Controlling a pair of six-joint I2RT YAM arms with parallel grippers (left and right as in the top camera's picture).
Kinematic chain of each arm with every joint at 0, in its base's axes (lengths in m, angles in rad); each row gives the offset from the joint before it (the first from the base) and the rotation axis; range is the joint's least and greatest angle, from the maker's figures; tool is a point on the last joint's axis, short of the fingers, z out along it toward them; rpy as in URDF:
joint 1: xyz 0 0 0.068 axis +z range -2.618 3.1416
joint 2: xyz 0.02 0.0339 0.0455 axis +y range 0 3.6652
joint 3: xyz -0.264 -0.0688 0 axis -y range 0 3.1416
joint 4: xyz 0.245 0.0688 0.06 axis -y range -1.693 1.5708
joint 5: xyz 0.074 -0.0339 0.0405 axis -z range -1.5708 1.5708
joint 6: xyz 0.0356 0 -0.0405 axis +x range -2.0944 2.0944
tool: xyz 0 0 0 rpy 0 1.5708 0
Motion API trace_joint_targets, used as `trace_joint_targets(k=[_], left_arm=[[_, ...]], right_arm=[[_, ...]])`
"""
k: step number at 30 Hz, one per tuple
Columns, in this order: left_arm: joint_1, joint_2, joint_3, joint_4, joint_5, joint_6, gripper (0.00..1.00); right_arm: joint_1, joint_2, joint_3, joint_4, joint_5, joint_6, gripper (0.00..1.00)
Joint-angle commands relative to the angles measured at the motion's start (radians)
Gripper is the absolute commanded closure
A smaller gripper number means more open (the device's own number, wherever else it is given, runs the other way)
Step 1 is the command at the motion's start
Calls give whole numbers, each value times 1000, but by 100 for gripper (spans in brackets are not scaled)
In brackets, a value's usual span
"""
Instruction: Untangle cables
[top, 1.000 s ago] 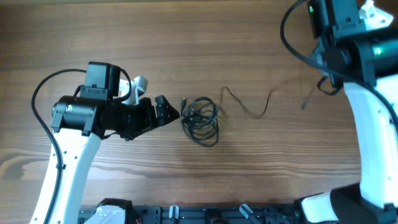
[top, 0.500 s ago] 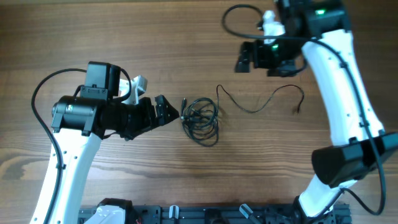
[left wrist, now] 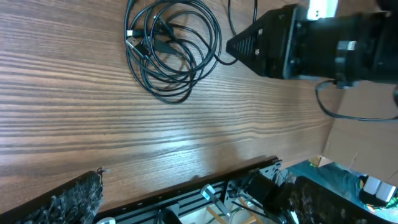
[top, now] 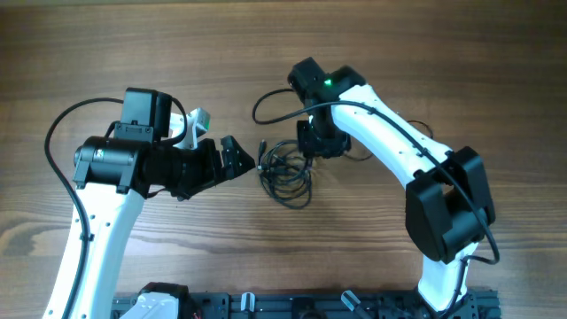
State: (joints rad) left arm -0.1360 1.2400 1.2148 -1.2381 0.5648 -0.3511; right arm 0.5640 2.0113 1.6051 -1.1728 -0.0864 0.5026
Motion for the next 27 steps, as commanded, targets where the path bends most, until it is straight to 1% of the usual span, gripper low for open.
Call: trace_joint_targets(k=[1, 3, 4, 6, 9, 13, 15, 16, 17, 23, 25, 26, 27], left_arm=[[-5, 6, -7, 7, -10, -5, 0], [-5, 6, -7, 11, -10, -5, 0], [-5, 6, -7, 12, -10, -5, 0], [-5, 6, -7, 12, -10, -5, 0], [-5, 6, -7, 12, -22, -5, 0], [-5, 6, -7, 12, -35, -6, 0], [-5, 6, -7, 13, -36, -5, 0], [-5, 6, -7, 15, -36, -5, 0], [-5, 6, -7, 16, -35, -6, 0], [-5, 6, -7, 14, -35, -6, 0], [-5, 6, -7, 15, -35, -5, 0], [-5, 6, -7, 16, -35, -6, 0], [-5, 6, -7, 16, -35, -6, 0]], right_arm=[[-2, 5, -12, 11, -7, 2, 96], [-2, 5, 8, 10, -7, 16, 96], [-2, 4, 44, -7, -9, 23, 96], [-2, -15, 169, -82, -19, 13, 96], [-2, -82, 431, -232, -67, 5, 96], [-2, -189, 711, -264, -175, 10, 96], [-2, -249, 758, -233, -200, 96, 96], [-2, -286, 759, -195, -215, 145, 96], [-2, -320, 759, -151, -224, 162, 96], [-2, -441, 759, 140, -225, 163, 96], [-2, -444, 758, 163, -203, 155, 95], [-2, -438, 756, 153, -167, 155, 96], [-2, -421, 755, 104, -86, 160, 96]])
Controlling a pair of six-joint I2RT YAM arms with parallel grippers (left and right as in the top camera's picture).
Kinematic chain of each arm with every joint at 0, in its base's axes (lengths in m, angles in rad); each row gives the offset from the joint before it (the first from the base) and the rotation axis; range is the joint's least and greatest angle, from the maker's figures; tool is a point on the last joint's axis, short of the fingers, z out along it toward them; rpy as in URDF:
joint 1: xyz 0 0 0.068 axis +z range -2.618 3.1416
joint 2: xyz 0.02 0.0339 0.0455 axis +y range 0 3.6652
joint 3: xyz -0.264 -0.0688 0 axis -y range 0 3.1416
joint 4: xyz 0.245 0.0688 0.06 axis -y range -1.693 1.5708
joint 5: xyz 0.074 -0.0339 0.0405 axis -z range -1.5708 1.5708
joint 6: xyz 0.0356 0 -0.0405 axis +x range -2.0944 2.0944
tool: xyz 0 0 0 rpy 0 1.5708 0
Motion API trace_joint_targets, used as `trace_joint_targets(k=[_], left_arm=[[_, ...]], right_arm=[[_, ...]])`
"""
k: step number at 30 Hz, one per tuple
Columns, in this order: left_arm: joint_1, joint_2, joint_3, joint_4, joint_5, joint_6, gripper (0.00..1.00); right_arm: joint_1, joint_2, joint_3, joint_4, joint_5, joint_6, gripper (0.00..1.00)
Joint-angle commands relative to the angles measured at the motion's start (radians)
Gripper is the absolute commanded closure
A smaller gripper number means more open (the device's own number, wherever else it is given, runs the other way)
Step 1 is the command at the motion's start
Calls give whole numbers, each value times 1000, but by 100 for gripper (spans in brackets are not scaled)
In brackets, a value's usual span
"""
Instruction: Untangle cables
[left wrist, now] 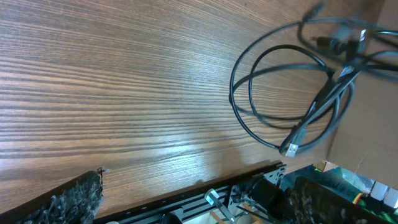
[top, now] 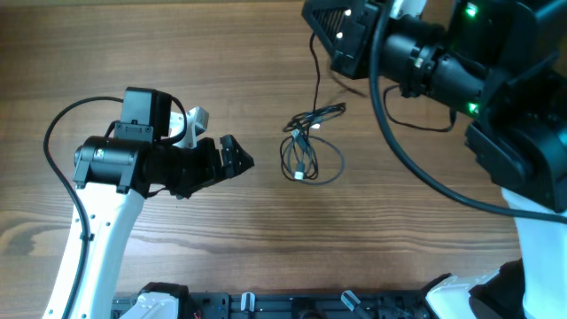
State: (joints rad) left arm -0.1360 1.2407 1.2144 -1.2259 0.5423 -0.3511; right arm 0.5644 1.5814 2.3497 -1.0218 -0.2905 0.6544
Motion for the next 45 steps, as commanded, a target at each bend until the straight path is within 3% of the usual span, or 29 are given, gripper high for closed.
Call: trace_joint_targets(k=[1, 2, 3, 4, 7, 9, 12, 14, 17, 19, 22, 26, 30, 32, 35, 38, 45], left_arm=[[-5, 5, -6, 4, -13, -6, 0], [-5, 5, -6, 3, -13, -6, 0], [-5, 5, -6, 2, -13, -6, 0], [-5, 5, -6, 0, -13, -6, 0], [-5, 5, -6, -6, -13, -5, 0], [-5, 5, -6, -8, -13, -5, 0], [-5, 5, -6, -7, -13, -5, 0], [-5, 5, -6, 5, -13, -5, 0], [-5, 5, -6, 11, -13, -6, 0], [-5, 5, -6, 11, -13, -6, 0], [-5, 5, -6, 11, -13, -5, 0], [-5, 5, -6, 23, -13, -6, 0], [-5, 5, -6, 30, -13, -6, 0], [-5, 5, -6, 30, -13, -6, 0], [-5, 5, -6, 25, -13, -6, 0], [-5, 5, -6, 20, -13, -5, 0], [-5, 5, -6, 34, -13, -6, 0]], right_arm=[[-3, 30, 11, -105, 192, 60, 96], [-3, 55, 11, -182, 242, 192, 96], [-3, 106, 11, -230, 153, 426, 96], [-3, 113, 11, -196, 92, 416, 96], [-3, 111, 13, 122, -169, 314, 95], [-3, 77, 13, 157, -57, 306, 96], [-3, 90, 12, -103, 320, 249, 95], [-3, 123, 12, -191, 357, 217, 96], [-3, 116, 13, -50, 188, 70, 96], [-3, 60, 14, 83, 137, 104, 95], [-3, -72, 14, 211, 248, 140, 95], [-3, -95, 14, 88, 280, 127, 96], [-3, 16, 13, -96, 365, -46, 96], [-3, 45, 13, -43, 257, -76, 96], [-3, 11, 13, 82, 246, -76, 96], [-3, -19, 13, 92, 249, -79, 96], [-3, 41, 13, -187, 428, -196, 96]])
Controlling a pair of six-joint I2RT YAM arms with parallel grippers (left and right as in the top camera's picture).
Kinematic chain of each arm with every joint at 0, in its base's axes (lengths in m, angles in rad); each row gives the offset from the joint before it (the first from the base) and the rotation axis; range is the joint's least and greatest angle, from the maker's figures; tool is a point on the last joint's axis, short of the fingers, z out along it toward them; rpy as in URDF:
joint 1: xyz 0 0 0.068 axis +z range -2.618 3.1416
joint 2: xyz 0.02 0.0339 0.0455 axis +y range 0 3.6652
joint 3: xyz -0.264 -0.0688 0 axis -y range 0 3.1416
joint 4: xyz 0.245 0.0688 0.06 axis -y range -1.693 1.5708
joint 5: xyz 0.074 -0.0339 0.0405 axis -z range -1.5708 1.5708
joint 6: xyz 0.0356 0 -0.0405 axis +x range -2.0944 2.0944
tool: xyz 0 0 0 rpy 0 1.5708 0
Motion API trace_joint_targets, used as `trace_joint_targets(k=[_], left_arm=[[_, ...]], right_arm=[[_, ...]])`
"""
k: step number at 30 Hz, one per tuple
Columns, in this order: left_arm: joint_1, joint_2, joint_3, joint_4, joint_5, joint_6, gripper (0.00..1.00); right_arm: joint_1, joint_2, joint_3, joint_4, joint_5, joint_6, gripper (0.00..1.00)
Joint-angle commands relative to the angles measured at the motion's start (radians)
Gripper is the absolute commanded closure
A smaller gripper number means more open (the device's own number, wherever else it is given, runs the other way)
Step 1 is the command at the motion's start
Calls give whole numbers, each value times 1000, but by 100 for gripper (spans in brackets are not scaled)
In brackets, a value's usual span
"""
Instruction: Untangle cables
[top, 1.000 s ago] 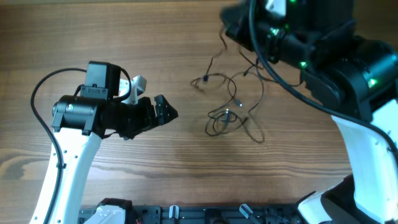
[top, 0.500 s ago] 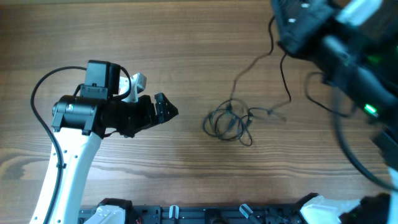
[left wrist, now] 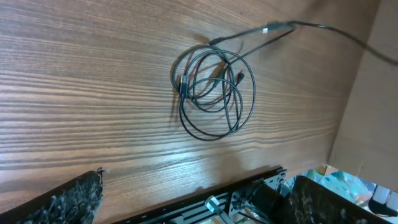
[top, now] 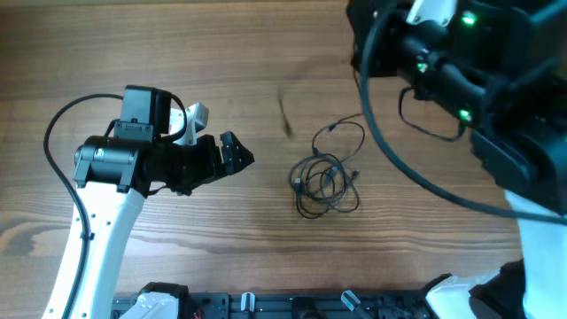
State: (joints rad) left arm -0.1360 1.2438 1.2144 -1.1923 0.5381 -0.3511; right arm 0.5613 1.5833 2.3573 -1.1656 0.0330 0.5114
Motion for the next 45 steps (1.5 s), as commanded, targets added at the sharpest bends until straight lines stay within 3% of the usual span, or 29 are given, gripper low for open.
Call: trace_joint_targets(k=[1, 3, 7, 10, 20, 23, 27, 30, 32, 35, 39, 45], left_arm=[[-5, 2, -6, -1, -9, -5, 0], [-5, 2, -6, -1, -9, -6, 0], [-5, 2, -6, -1, -9, -6, 0], [-5, 2, -6, 0, -9, -6, 0], [-5, 2, -6, 0, -9, -6, 0], [-2, 2, -6, 18, -9, -21, 0], [116, 0, 40, 104, 128, -180, 0], [251, 0, 45, 130, 267, -336, 0], [364, 0, 45, 147, 399, -455, 0], [485, 0, 45, 180, 631, -676, 0], [467, 0, 45, 269, 805, -856, 0], [402, 0, 45, 269, 834, -1044, 0]], right_arm=[[0, 42, 5, -51, 137, -72, 95], [0, 22, 9, 10, 178, -121, 96], [0, -81, 13, 345, 258, -226, 96], [0, -111, 13, 497, 280, -276, 96], [0, 57, 10, 392, 148, -269, 96], [0, 104, 10, 325, 54, -187, 96], [0, 163, 10, 225, -288, -209, 96], [0, 195, 10, 172, -448, -308, 96], [0, 214, 10, 121, -483, -369, 96], [3, 248, 10, 40, -726, -537, 96], [45, 327, -3, -16, -790, -594, 96], [116, 387, -3, 55, -705, -552, 96]])
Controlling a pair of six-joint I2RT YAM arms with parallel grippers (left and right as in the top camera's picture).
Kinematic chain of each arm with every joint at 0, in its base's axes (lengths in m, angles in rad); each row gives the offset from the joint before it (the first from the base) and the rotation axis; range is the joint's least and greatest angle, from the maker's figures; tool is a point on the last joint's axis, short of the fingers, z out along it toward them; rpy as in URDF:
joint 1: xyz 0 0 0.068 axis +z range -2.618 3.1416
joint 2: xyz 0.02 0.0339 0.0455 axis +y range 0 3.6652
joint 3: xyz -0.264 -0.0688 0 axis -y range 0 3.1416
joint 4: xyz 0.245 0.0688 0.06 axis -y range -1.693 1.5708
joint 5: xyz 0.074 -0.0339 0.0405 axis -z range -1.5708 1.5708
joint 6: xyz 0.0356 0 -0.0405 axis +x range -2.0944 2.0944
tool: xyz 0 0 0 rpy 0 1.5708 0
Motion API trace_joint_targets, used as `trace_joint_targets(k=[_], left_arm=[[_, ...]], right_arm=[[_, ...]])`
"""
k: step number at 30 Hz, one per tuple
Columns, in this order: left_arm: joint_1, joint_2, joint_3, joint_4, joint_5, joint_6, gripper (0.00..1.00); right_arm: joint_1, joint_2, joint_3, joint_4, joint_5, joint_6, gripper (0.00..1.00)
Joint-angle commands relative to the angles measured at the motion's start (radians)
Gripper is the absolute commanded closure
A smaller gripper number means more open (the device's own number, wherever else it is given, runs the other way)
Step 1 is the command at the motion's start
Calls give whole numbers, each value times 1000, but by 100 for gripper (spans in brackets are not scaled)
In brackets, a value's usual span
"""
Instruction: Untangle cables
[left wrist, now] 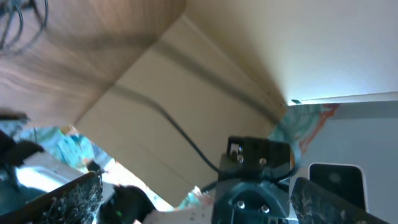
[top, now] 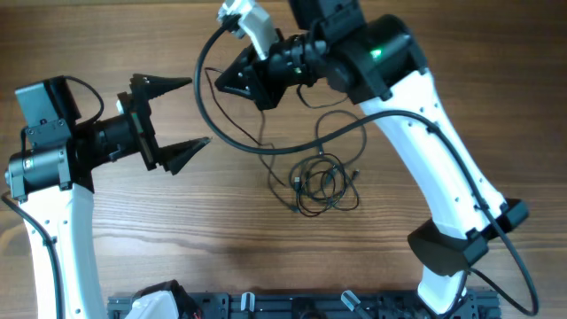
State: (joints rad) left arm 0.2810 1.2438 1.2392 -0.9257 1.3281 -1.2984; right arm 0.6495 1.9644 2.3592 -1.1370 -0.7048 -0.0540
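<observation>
The tangled black cables (top: 323, 184) lie in a small bundle on the wood table, right of centre. One thin strand (top: 264, 137) runs straight up from the bundle to my right gripper (top: 232, 83). That gripper hangs raised over the upper middle, pointing left, apparently shut on that strand. My left gripper (top: 182, 119) is left of the bundle, well apart from it. It is open wide with nothing between its fingers. The left wrist view points up at the room. There the left gripper (left wrist: 199, 208) shows only its fingertips (left wrist: 74, 198), and a bit of cable (left wrist: 18, 15) at top left.
The right arm's own thick black cable (top: 213, 115) loops between the two grippers. A cardboard panel (left wrist: 161, 106) and a black camera unit (left wrist: 256, 168) fill the left wrist view. A black rail (top: 292, 306) lines the table's front edge.
My left gripper has drawn back to the left and turned, its fingers now spread wide in the overhead view. The right gripper has moved left over the upper middle. The bundle lies where it was.
The right gripper was down on the bundle at the table's centre. Then it was high up with the cables hanging below it. Later the bundle lay further right on the table with strands leading up. Now one strand still rises to the right gripper.
</observation>
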Motion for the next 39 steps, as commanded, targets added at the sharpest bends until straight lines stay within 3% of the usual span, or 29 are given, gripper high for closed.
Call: trace_joint_targets(k=[1, 8, 17, 24, 26, 30, 35, 39], left_arm=[[-15, 0, 20, 3, 44, -108, 0], [-14, 0, 20, 243, 32, -316, 2], [-14, 0, 20, 313, -111, -341, 5], [-16, 0, 20, 314, -184, -342, 39], [-16, 0, 20, 314, -184, -361, 41], [-16, 0, 20, 333, -155, -371, 57], [-16, 0, 20, 387, -57, -370, 62], [-16, 0, 20, 387, -53, -366, 73]], right_arm=[[40, 6, -5, 34, 39, 13, 96], [109, 6, -5, 26, 176, 13, 96], [111, 7, -5, -36, 180, 1, 96], [117, 7, -5, -35, 51, -23, 96], [129, 7, -5, -34, 51, -24, 96], [151, 7, -5, -31, 61, -23, 96], [151, 9, -5, -27, 90, -21, 96], [151, 9, -5, -27, 264, 56, 96]])
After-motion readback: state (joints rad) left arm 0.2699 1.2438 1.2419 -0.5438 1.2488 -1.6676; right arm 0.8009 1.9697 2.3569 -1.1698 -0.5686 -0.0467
